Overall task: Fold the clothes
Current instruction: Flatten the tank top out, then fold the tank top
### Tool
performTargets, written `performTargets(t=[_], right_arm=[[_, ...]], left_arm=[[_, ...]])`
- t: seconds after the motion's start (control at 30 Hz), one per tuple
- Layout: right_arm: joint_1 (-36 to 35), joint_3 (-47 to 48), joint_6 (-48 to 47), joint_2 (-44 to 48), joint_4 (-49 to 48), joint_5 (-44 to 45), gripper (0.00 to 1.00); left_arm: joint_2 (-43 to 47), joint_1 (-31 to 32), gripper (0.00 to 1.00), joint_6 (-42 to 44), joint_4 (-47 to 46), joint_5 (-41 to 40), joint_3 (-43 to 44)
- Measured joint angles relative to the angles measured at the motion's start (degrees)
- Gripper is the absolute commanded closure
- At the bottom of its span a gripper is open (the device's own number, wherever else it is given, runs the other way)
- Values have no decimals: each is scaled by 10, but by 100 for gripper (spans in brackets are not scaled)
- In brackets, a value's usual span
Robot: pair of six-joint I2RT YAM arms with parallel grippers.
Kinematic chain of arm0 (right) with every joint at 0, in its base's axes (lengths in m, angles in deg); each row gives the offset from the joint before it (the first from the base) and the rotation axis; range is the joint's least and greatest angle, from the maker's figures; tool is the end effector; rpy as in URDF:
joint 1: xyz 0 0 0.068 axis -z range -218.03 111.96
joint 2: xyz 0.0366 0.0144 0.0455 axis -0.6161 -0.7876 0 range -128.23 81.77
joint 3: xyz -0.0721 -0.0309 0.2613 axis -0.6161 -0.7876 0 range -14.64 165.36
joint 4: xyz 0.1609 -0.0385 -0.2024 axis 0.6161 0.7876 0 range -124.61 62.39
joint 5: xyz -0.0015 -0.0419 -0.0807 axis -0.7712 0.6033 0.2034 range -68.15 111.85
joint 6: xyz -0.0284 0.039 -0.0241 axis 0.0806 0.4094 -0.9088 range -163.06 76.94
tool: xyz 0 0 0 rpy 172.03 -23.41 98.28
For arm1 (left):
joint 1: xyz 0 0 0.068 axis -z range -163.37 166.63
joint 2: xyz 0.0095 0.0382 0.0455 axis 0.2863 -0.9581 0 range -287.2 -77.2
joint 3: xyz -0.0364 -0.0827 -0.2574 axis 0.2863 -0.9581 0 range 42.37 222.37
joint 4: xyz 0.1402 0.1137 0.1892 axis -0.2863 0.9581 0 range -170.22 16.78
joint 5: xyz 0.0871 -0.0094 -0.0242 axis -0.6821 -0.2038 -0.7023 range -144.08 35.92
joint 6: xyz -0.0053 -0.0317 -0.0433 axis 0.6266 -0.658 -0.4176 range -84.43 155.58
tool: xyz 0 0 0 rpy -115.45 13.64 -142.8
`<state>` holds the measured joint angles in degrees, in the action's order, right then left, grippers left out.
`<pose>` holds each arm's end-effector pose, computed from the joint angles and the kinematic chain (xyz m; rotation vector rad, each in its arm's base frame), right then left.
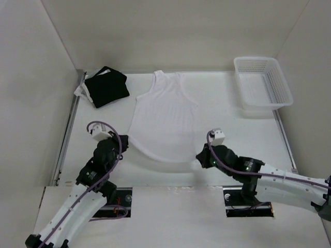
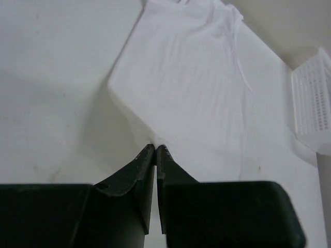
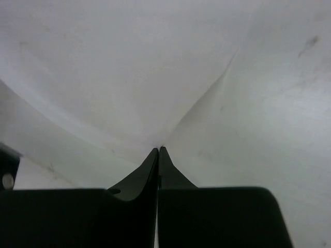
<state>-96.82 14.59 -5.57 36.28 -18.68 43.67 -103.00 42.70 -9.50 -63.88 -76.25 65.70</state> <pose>0.1033 0.1449 0.2338 -0.1709 2.1400 0.6033 0.1236 -0.0456 0.2434 -0.5718 1.8148 -0.4843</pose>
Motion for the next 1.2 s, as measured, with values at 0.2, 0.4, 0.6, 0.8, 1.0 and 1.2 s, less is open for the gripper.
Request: performTargets(t=[0.2, 0.4, 0.6, 0.8, 1.0, 1.2], right_arm=[[-160, -47, 159, 24, 64, 29, 100], [-183, -16, 202, 26, 90, 45, 99], [78, 52, 89, -67, 4, -16, 99], [290, 200, -1, -277, -111, -114, 100], [394, 441, -37, -524, -155, -185, 99], [436, 676, -36, -727, -153, -204, 58]], left_arm=[[116, 74, 96, -112, 150, 3, -45], [136, 108, 96, -152, 210, -49, -26], [-83, 73, 95, -106, 30, -78, 1], [-444, -48, 95, -61, -191, -37, 150], [-753, -106, 93, -39, -275, 10, 448], [-921, -126, 67, -12, -278, 34, 660]])
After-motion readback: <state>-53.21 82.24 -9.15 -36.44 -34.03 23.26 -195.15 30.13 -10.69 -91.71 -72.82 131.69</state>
